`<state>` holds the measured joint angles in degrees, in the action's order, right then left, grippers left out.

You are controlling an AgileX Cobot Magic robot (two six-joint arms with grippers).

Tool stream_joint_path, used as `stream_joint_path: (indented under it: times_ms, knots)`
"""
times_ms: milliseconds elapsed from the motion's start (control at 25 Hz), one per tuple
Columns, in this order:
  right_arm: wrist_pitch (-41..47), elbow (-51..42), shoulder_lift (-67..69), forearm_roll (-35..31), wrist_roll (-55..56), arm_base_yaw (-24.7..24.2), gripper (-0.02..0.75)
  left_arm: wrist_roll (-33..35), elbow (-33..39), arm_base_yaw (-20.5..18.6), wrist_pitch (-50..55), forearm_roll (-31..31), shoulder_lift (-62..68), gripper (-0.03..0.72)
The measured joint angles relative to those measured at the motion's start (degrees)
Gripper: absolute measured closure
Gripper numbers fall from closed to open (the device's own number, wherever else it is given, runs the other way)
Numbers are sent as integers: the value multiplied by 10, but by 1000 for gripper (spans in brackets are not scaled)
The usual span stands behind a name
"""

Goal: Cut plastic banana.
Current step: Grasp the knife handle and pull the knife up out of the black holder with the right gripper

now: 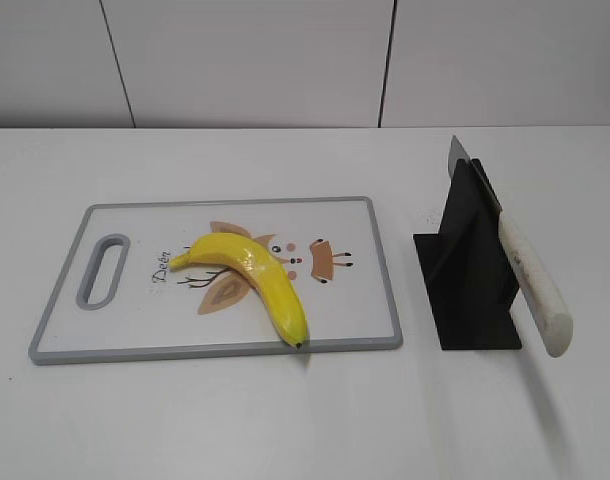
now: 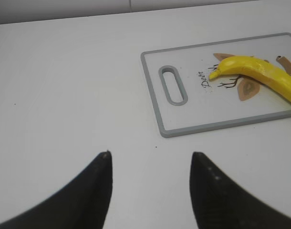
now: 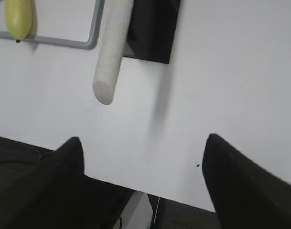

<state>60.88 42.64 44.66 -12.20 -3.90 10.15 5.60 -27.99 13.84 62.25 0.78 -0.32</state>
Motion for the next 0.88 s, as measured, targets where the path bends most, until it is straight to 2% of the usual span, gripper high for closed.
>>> stream_joint_path:
  times_ms: [160, 320, 680, 880]
  knots:
    - [-5, 27, 60, 9, 9, 69, 146, 0, 0, 0, 0, 0, 0, 199]
    - [-6, 61, 135, 60, 78, 133, 146, 0, 0, 0, 0, 0, 0, 199]
    - [-8, 145, 303, 62, 131, 142, 146, 0, 0, 0, 0, -1, 0, 199]
    - [-9, 152, 383, 60, 168, 142, 146, 0, 0, 0, 0, -1, 0, 199]
